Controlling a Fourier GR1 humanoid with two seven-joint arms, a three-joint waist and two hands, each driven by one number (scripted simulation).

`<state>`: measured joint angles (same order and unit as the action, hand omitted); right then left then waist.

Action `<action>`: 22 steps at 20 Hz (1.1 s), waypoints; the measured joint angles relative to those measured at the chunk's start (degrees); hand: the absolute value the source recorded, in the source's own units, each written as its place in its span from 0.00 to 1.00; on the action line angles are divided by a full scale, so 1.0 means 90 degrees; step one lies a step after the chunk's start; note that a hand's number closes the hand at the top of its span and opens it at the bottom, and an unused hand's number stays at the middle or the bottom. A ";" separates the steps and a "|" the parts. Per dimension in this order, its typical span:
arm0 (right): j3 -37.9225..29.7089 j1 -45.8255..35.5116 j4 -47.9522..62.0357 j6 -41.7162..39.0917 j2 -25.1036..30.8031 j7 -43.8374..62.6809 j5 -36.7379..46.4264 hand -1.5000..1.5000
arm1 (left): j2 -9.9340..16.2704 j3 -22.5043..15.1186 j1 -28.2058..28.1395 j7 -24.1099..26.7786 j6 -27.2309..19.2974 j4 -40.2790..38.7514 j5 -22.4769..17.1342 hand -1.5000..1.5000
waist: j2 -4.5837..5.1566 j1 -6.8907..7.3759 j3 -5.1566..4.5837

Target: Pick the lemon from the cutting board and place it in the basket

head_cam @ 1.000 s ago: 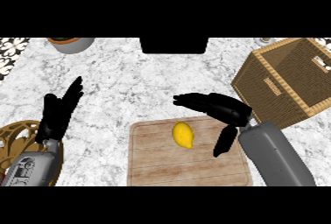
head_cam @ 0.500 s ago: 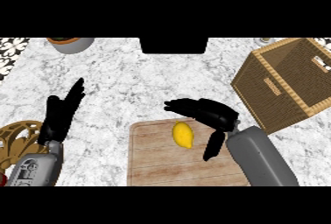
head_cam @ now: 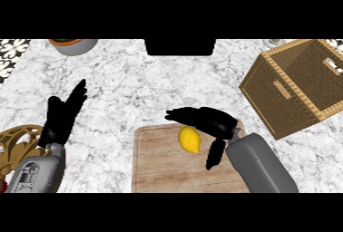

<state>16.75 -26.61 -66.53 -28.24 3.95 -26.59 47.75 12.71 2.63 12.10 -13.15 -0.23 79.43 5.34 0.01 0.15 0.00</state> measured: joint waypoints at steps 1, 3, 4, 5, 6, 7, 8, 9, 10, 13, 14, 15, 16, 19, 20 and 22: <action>-0.0002 0.0006 0.0013 -0.0031 -0.0010 -0.0004 0.0035 0.00 | -0.0048 -0.0047 -0.0036 -0.0023 -0.0039 0.0073 0.0075 0.50 | 0.0000 0.0001 0.0001; 0.0046 0.0018 0.0158 0.0115 -0.0111 -0.0023 0.0124 0.00 | -0.0069 -0.0024 -0.0046 -0.0041 0.0001 0.0104 0.0086 0.50 | 0.0000 0.0002 0.0000; 0.0016 -0.0002 0.0241 0.0148 -0.0118 -0.0078 0.0170 0.00 | -0.0092 -0.0003 -0.0059 -0.0025 0.0006 0.0112 0.0091 0.50 | 0.0000 0.0004 0.0001; 0.0048 0.0064 0.0234 0.0197 -0.0160 -0.0088 0.0220 0.00 | -0.0027 0.0058 -0.0055 -0.0038 0.0098 0.0120 0.0053 0.50 | -0.0001 0.0002 0.0000; -0.0010 -0.0006 0.0302 0.0175 -0.0190 -0.0089 0.0230 0.00 | -0.0024 0.0100 -0.0033 0.0017 0.0121 0.0033 0.0057 0.50 | 0.0001 0.0001 0.0001; -0.0033 0.0004 0.0306 0.0179 -0.0207 -0.0102 0.0250 0.00 | -0.0062 0.0067 -0.0055 -0.0097 0.0093 0.0172 0.0097 0.50 | 0.0000 0.0002 0.0001; -0.0021 0.0034 0.0303 0.0205 -0.0237 -0.0117 0.0298 0.00 | -0.0072 0.0083 -0.0085 -0.0059 0.0109 0.0194 0.0108 0.50 | -0.0001 0.0001 0.0001; -0.0060 0.0011 0.0412 0.0266 -0.0199 -0.0243 0.0336 1.00 | -0.0099 0.0072 -0.0094 -0.0067 0.0097 0.0220 0.0144 0.50 | -0.0001 0.0003 0.0001; -0.0064 -0.0074 0.0546 0.0303 -0.0171 -0.0347 0.0395 1.00 | -0.0112 0.0053 -0.0137 -0.0133 0.0118 0.0319 0.0147 0.50 | -0.0001 0.0008 0.0001; 0.0030 -0.0023 0.0667 0.0638 -0.0147 -0.0632 0.0619 1.00 | -0.0136 0.0125 -0.0028 0.0006 0.0105 0.0094 0.0186 0.50 | 0.0001 0.0003 0.0001; 0.0058 -0.0007 0.0640 0.0769 -0.0121 -0.0726 0.0688 1.00 | -0.0164 0.0121 -0.0027 0.0047 0.0105 0.0035 0.0193 0.50 | 0.0000 0.0000 0.0002; 0.0086 -0.0054 0.0680 0.0897 -0.0156 -0.0751 0.0775 1.00 | -0.0156 0.0154 0.0077 0.0100 0.0092 -0.0114 0.0217 0.50 | 0.0000 -0.0004 0.0001; 0.0097 -0.0086 0.0689 0.1006 -0.0192 -0.0775 0.0838 1.00 | -0.0168 0.0135 0.0069 0.0032 0.0083 -0.0042 0.0239 0.50 | 0.0000 0.0000 0.0001; 0.0086 -0.0198 0.1015 0.1545 -0.0242 -0.1087 0.1046 1.00 | -0.0168 0.0169 0.0047 0.0008 0.0145 0.0000 0.0202 0.50 | -0.0011 0.0016 0.0000; 0.0071 -0.0243 0.1053 0.1632 -0.0269 -0.0954 0.1137 1.00 | -0.0140 0.0180 0.0013 -0.0015 0.0171 0.0082 0.0191 0.50 | -0.0014 0.0021 0.0001; 0.0132 -0.0127 0.0895 0.1810 -0.0349 -0.0295 0.1415 1.00 | -0.0129 0.0181 -0.0074 0.0018 0.0187 0.0107 0.0194 0.50 | -0.0043 -0.0007 0.0001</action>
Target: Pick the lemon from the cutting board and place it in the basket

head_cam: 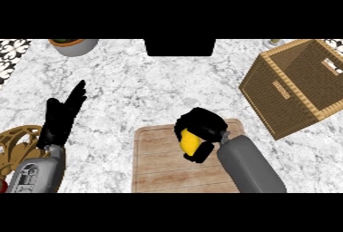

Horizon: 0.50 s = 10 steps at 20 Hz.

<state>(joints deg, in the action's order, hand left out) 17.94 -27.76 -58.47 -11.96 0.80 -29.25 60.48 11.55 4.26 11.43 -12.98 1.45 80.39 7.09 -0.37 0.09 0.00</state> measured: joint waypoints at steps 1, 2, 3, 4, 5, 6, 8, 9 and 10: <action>0.0028 0.0038 -0.0010 0.0099 -0.0040 0.0393 0.0190 1.00 | 0.0032 0.0031 0.0018 -0.0008 0.0013 -0.0017 -0.0012 0.50 | -0.0015 -0.0019 -0.0001; 0.0048 0.0084 -0.0032 0.0184 -0.0084 0.0832 0.0375 1.00 | 0.0022 0.0036 -0.0001 -0.0003 -0.0002 -0.0044 -0.0007 0.50 | -0.0034 -0.0045 -0.0003; 0.0044 0.0094 -0.0046 0.0225 -0.0081 0.1280 0.0572 1.00 | 0.0029 0.0054 -0.0008 0.0009 -0.0012 -0.0060 -0.0006 0.50 | -0.0053 -0.0075 -0.0005; 0.0096 0.0149 -0.0086 0.0280 -0.0094 0.1720 0.0748 1.00 | 0.0025 0.0057 -0.0002 -0.0016 -0.0041 -0.0059 0.0012 0.50 | -0.0067 -0.0092 -0.0004; 0.0180 0.0174 -0.0140 0.0327 -0.0093 0.2140 0.0892 1.00 | 0.0012 0.0050 0.0013 -0.0017 -0.0031 -0.0070 0.0004 0.50 | -0.0068 -0.0088 -0.0002; 0.0312 0.0196 -0.0241 0.0323 -0.0093 0.2568 0.0996 1.00 | -0.0035 0.0006 0.0021 -0.0033 -0.0076 -0.0071 0.0049 0.50 | -0.0069 -0.0079 0.0000; 0.0625 0.0359 -0.0538 0.0353 -0.0091 0.3310 0.1234 1.00 | -0.0024 0.0005 0.0018 -0.0049 -0.0043 -0.0033 0.0032 0.50 | -0.0069 -0.0063 0.0000; 0.0822 0.0426 -0.0712 0.0365 -0.0087 0.3690 0.1309 1.00 | -0.0033 0.0001 -0.0017 -0.0029 -0.0035 0.0001 0.0023 0.50 | -0.0061 -0.0048 -0.0002; 0.0974 0.0523 -0.0959 0.0308 -0.0086 0.3958 0.1392 1.00 | -0.0029 0.0008 -0.0031 0.0014 -0.0015 -0.0007 0.0016 0.50 | -0.0045 -0.0047 -0.0003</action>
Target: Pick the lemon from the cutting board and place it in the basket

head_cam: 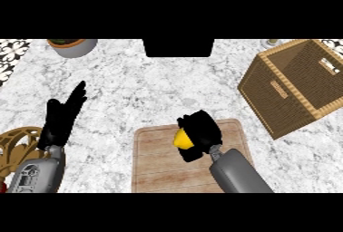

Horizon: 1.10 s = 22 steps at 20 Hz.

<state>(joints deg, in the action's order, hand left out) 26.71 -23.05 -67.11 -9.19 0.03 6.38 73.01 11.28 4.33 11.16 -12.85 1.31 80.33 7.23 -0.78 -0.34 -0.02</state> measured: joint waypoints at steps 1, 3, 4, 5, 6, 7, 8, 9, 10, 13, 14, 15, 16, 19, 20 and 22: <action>0.0069 0.0110 -0.0270 -0.0095 0.0010 0.0173 0.0100 1.00 | 0.0012 0.0014 0.0041 -0.0052 0.0014 0.0012 -0.0008 0.50 | 0.0014 -0.0002 0.0000; 0.0293 0.0324 -0.0851 -0.0188 0.0006 0.0628 -0.0178 1.00 | 0.0015 0.0011 0.0045 -0.0092 0.0004 0.0068 0.0011 0.50 | 0.0033 0.0007 0.0001; 0.0331 0.0394 -0.1149 -0.0293 0.0004 0.0833 -0.0415 1.00 | -0.0005 -0.0008 0.0025 -0.0122 0.0003 0.0100 0.0014 0.50 | 0.0036 0.0009 0.0002; 0.0319 0.0503 -0.1420 -0.0334 0.0003 0.0948 -0.0608 1.00 | 0.0014 0.0010 0.0021 -0.0128 0.0020 0.0122 0.0000 0.50 | 0.0040 0.0005 0.0002; 0.0419 0.0603 -0.1733 -0.0353 0.0001 0.1133 -0.0839 1.00 | -0.0002 0.0015 0.0097 -0.0147 -0.0018 0.0063 0.0023 0.50 | 0.0045 -0.0009 0.0002; 0.0488 0.0703 -0.2011 -0.0308 0.0001 0.1291 -0.1077 1.00 | 0.0006 0.0033 0.0060 -0.0084 -0.0001 0.0021 0.0011 0.50 | 0.0048 -0.0007 0.0002; 0.0552 0.0725 -0.2340 -0.0343 0.0000 0.1503 -0.1318 1.00 | 0.0016 0.0039 0.0051 -0.0066 0.0013 0.0014 0.0006 0.50 | 0.0049 -0.0004 0.0002; 0.0569 0.0716 -0.2653 -0.0341 0.0000 0.1677 -0.1557 1.00 | 0.0009 0.0032 -0.0001 -0.0008 0.0011 0.0028 0.0016 0.50 | 0.0049 0.0005 0.0002; 0.0549 0.0727 -0.3000 -0.0344 -0.0002 0.1810 -0.1818 1.00 | 0.0033 0.0059 0.0044 -0.0033 0.0004 -0.0008 0.0019 0.50 | 0.0048 -0.0013 0.0002; 0.0536 0.0784 -0.4032 -0.0210 -0.0002 0.2381 -0.2539 1.00 | 0.0063 0.0104 0.0064 -0.0051 0.0047 -0.0030 -0.0027 0.50 | 0.0040 -0.0032 0.0002; 0.0491 0.0719 -0.4332 -0.0190 -0.0002 0.2607 -0.2731 1.00 | 0.0062 0.0100 0.0089 -0.0037 0.0044 -0.0057 -0.0015 0.50 | 0.0043 -0.0031 0.0002; 0.0458 0.0596 -0.4623 -0.0148 -0.0002 0.2877 -0.2906 1.00 | 0.0030 0.0074 0.0082 -0.0037 0.0014 -0.0068 0.0016 0.50 | 0.0045 -0.0022 0.0001; 0.0417 0.0428 -0.4901 -0.0139 -0.0002 0.3201 -0.3051 1.00 | 0.0021 0.0070 0.0085 -0.0009 0.0009 -0.0098 0.0026 0.50 | 0.0046 -0.0015 0.0000; 0.0232 -0.0152 -0.5710 -0.0392 -0.0002 0.4198 -0.3367 1.00 | 0.0071 0.0102 0.0084 0.0022 0.0083 -0.0108 -0.0009 0.50 | 0.0048 0.0003 -0.0003; 0.0104 -0.0413 -0.5897 -0.0490 -0.0002 0.4516 -0.3474 1.00 | 0.0044 0.0076 0.0081 -0.0026 0.0062 -0.0063 0.0009 0.50 | 0.0048 0.0013 -0.0004; -0.0242 -0.0922 -0.6219 -0.0706 -0.0001 0.5081 -0.3760 1.00 | -0.0031 0.0011 0.0047 -0.0086 0.0024 0.0027 0.0041 0.50 | 0.0049 0.0026 -0.0004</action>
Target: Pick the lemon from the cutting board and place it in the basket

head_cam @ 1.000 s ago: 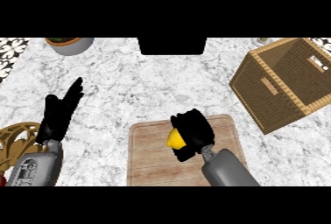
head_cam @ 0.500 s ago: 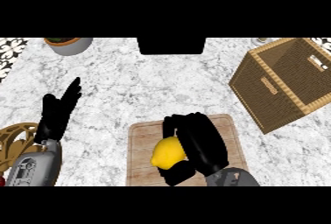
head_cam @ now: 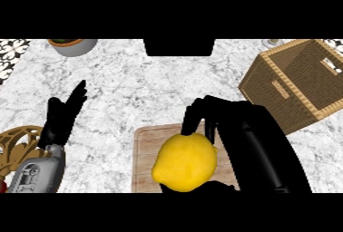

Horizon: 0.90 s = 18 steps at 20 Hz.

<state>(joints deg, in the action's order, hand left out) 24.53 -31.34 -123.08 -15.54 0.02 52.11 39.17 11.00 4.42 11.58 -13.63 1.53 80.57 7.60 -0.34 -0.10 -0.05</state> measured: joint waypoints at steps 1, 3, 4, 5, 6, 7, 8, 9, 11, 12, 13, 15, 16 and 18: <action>-0.0176 -0.0244 -0.0132 -0.0107 0.0004 0.0233 -0.0138 1.00 | -0.0014 -0.0020 -0.0051 -0.0032 -0.0016 0.0083 0.0017 0.50 | -0.0001 0.0006 0.0000; -0.0655 -0.0848 -0.0140 -0.0234 0.0014 0.0460 -0.0431 1.00 | 0.0000 -0.0011 -0.0082 -0.0019 0.0003 0.0115 0.0012 0.50 | 0.0003 0.0018 -0.0001; -0.0857 -0.1101 -0.0127 -0.0292 0.0019 0.0561 -0.0566 1.00 | 0.0014 0.0023 -0.0063 0.0043 0.0027 0.0035 -0.0010 0.50 | 0.0006 0.0012 -0.0001; -0.1090 -0.1341 -0.0033 -0.0343 0.0036 0.0580 -0.0665 1.00 | 0.0039 0.0040 -0.0106 0.0063 0.0070 0.0057 -0.0036 0.50 | 0.0008 0.0017 -0.0001; -0.1321 -0.1607 0.0055 -0.0389 0.0067 0.0620 -0.0749 1.00 | 0.0061 0.0057 -0.0157 0.0095 0.0099 0.0091 -0.0056 0.50 | 0.0008 0.0022 -0.0001; -0.1509 -0.1892 0.0220 -0.0417 0.0077 0.0655 -0.0802 1.00 | 0.0084 0.0079 -0.0135 0.0083 0.0127 0.0090 -0.0078 0.50 | 0.0009 0.0024 -0.0001; -0.1691 -0.2105 0.0357 -0.0445 0.0131 0.0680 -0.0827 1.00 | 0.0042 0.0047 -0.0120 0.0081 0.0084 0.0071 -0.0036 0.50 | 0.0009 0.0018 -0.0002; -0.1868 -0.2299 0.0464 -0.0504 0.0235 0.0685 -0.0883 1.00 | 0.0034 0.0051 -0.0060 0.0060 0.0062 0.0024 -0.0021 0.50 | 0.0011 0.0005 -0.0003; -0.2157 -0.2593 0.0790 -0.0645 0.0528 0.0622 -0.0932 1.00 | -0.0014 0.0015 -0.0105 0.0132 0.0027 0.0021 0.0018 0.50 | 0.0012 0.0005 -0.0003; -0.2177 -0.2658 0.0902 -0.0740 0.0708 0.0586 -0.0896 1.00 | -0.0020 0.0022 -0.0111 0.0158 0.0018 -0.0020 0.0023 0.50 | 0.0012 -0.0014 -0.0004; -0.2196 -0.2711 0.1061 -0.0846 0.0911 0.0508 -0.0848 1.00 | -0.0003 0.0057 -0.0043 0.0182 0.0009 -0.0093 0.0022 0.50 | 0.0019 -0.0034 -0.0007; -0.2228 -0.2800 0.1364 -0.1040 0.1306 0.0377 -0.0710 1.00 | -0.0057 0.0028 -0.0012 0.0148 -0.0055 -0.0085 0.0061 0.50 | 0.0020 -0.0034 -0.0006; -0.2273 -0.2845 0.1539 -0.1156 0.1530 0.0291 -0.0661 1.00 | -0.0083 0.0009 -0.0001 0.0136 -0.0058 -0.0105 0.0065 0.50 | 0.0024 -0.0037 -0.0006; -0.2369 -0.2889 0.1880 -0.1417 0.1982 0.0099 -0.0596 1.00 | -0.0041 0.0028 0.0000 0.0106 -0.0016 -0.0072 0.0044 0.50 | 0.0027 -0.0023 -0.0005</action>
<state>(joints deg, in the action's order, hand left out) 3.21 -57.34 -106.16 -28.29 17.85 52.99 33.81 10.64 4.67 11.58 -12.67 1.38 79.93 7.99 -0.09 -0.31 -0.09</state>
